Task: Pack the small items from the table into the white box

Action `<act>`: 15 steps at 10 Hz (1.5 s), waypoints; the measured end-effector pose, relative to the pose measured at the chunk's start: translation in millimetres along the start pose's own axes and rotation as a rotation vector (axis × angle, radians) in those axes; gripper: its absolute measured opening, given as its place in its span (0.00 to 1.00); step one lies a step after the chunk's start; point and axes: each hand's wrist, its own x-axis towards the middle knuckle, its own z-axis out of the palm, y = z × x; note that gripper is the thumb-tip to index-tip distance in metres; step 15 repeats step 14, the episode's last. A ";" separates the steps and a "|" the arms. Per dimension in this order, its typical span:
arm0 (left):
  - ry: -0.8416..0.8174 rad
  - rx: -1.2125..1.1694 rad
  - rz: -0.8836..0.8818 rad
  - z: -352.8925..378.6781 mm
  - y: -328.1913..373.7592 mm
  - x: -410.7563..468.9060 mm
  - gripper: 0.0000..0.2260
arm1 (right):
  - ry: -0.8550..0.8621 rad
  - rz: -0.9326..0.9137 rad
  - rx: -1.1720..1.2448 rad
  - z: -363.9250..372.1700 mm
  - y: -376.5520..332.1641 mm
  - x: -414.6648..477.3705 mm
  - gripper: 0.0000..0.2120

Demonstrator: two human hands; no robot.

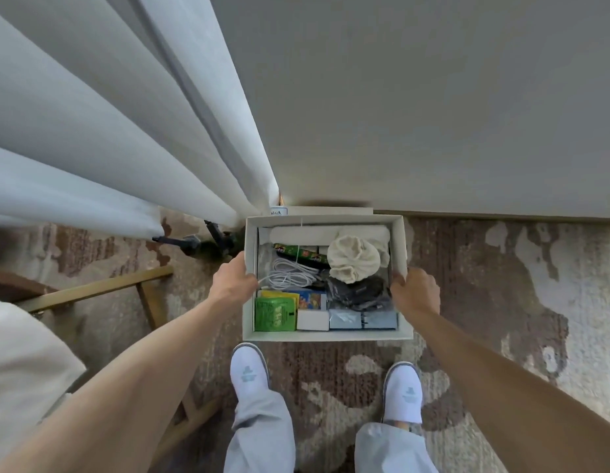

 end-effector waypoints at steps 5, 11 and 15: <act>0.058 0.055 0.016 40.1 -19.4 64.8 0.17 | 0.017 0.065 0.036 53.7 -4.3 45.6 0.11; -0.015 0.054 -0.104 18.4 8.4 84.2 0.16 | -0.082 0.079 0.060 29.1 -31.7 72.6 0.17; -0.106 -0.016 -0.192 16.1 4.2 29.0 0.14 | -0.092 0.095 0.146 29.3 -10.7 9.0 0.20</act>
